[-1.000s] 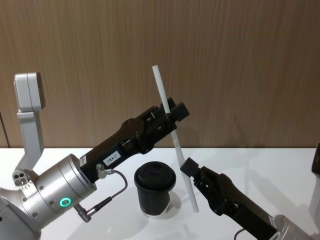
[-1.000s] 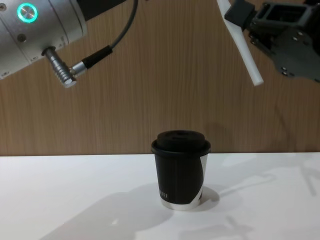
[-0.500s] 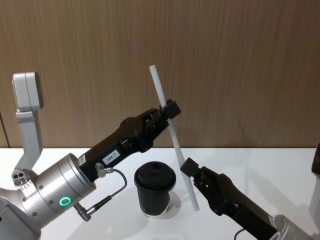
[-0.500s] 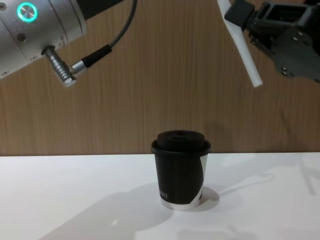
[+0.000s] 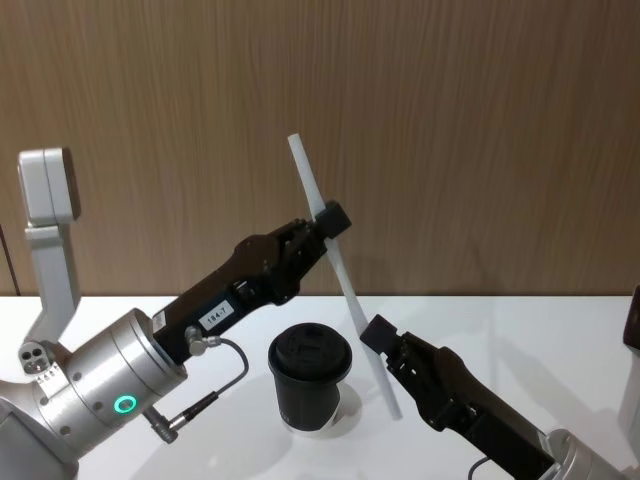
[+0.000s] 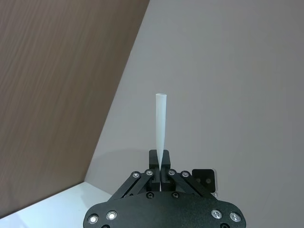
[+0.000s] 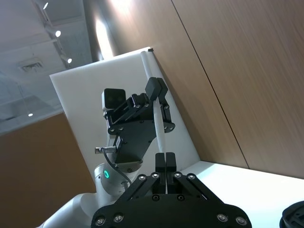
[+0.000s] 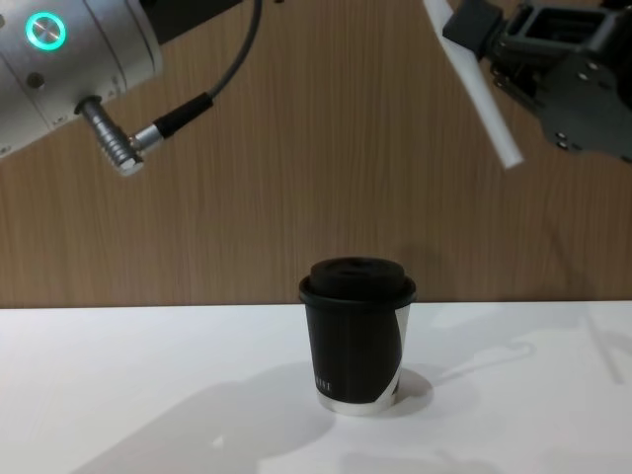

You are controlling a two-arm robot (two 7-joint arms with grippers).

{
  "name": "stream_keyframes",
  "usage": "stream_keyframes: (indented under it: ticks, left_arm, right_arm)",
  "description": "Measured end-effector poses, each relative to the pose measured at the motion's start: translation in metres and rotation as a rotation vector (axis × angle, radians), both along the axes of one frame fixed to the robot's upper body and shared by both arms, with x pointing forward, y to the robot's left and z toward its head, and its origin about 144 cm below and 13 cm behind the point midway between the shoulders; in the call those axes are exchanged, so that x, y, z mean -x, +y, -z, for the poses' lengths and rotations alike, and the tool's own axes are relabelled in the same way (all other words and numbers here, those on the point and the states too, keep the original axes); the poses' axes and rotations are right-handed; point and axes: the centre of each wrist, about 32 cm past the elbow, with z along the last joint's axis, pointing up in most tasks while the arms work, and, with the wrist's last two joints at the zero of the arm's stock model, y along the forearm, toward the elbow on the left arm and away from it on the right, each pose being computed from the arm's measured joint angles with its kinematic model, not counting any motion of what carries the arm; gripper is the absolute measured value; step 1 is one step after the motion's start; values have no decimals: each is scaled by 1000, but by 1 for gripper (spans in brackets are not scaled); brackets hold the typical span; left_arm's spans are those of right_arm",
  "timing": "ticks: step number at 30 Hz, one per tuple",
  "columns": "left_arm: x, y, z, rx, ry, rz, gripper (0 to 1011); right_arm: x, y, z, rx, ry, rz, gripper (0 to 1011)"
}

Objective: Pick up the straw with one hand, pass it to the other hand, and insert it into the cup.

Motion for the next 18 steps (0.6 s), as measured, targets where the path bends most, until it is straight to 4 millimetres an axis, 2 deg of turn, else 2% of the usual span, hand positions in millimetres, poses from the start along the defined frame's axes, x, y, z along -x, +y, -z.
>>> stream_keyframes:
  ticks: [6,18]
  left_arm:
    - [-1,1,1,6,2,-1,10]
    - [-2,5,3,11,2,-6,11]
  right_arm:
    - [0,0,0,0,0,0,129]
    - [0,0,0,0,0,0,523]
